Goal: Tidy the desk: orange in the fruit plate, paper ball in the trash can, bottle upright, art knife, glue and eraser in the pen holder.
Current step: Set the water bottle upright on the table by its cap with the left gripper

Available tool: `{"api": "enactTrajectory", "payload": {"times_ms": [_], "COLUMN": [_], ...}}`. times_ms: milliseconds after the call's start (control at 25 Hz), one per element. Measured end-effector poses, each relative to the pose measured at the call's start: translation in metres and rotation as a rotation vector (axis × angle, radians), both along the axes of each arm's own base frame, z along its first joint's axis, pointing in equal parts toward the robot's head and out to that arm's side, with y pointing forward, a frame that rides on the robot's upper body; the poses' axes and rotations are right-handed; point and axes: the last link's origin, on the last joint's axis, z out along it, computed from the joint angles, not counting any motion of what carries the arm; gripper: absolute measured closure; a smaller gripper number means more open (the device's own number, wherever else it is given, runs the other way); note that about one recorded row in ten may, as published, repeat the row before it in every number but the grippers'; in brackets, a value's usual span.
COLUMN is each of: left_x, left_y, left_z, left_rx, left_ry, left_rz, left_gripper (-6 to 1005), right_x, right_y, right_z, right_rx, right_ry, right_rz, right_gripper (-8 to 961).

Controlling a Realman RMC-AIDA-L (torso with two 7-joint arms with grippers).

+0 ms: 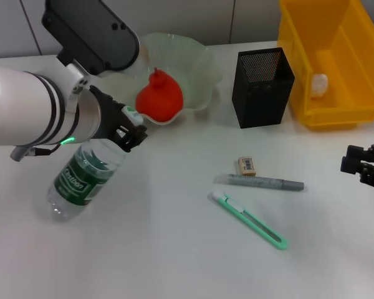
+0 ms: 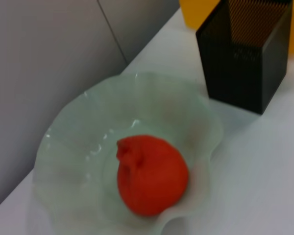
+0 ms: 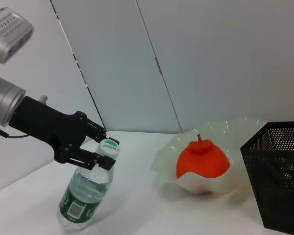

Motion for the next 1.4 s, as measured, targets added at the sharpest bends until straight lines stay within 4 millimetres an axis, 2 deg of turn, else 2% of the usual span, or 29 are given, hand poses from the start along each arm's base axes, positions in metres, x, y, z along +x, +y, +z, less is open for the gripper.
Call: {"api": "enactTrajectory", "payload": {"times_ms": [160, 320, 760, 800, 880, 920, 1080, 1160, 1400], "left_x": [0.002, 0.009, 0.007, 0.0, 0.0, -0.007, -0.011, -0.02, -0.024], "left_y": [-0.001, -0.003, -0.003, 0.0, 0.0, 0.001, 0.002, 0.002, 0.001], "left_z": [0.001, 0.011, 0.021, 0.032, 0.032, 0.044, 0.047, 0.048, 0.046], "left_rx": [-0.002, -0.037, -0.039, -0.034, -0.034, -0.051, -0.051, -0.061, -0.07], "left_ry": [-0.013, -0.123, -0.18, -0.239, -0.239, -0.332, -0.347, -0.343, -0.334], "left_rz": [0.001, 0.014, 0.014, -0.006, -0.006, -0.025, -0.025, -0.029, -0.022], "left_gripper": [551, 551, 550, 551, 551, 551, 550, 550, 551], "right_x": [0.0, -0.001, -0.002, -0.002, -0.002, -0.001, -0.001, -0.001, -0.002], "right_y": [0.0, 0.001, 0.002, 0.002, 0.002, 0.002, 0.002, 0.002, 0.003], "right_z": [0.0, 0.0, 0.0, 0.0, 0.0, 0.001, 0.001, 0.001, 0.002], "right_rx": [-0.001, -0.002, -0.002, -0.002, -0.003, -0.003, -0.003, -0.003, -0.003], "right_ry": [0.002, 0.002, 0.002, 0.003, 0.004, 0.004, 0.003, 0.002, 0.002], "right_rz": [0.001, 0.003, 0.006, 0.005, 0.004, 0.002, 0.001, 0.002, 0.004], "right_gripper": [663, 664, 669, 669, 670, 671, 672, 673, 676]}}
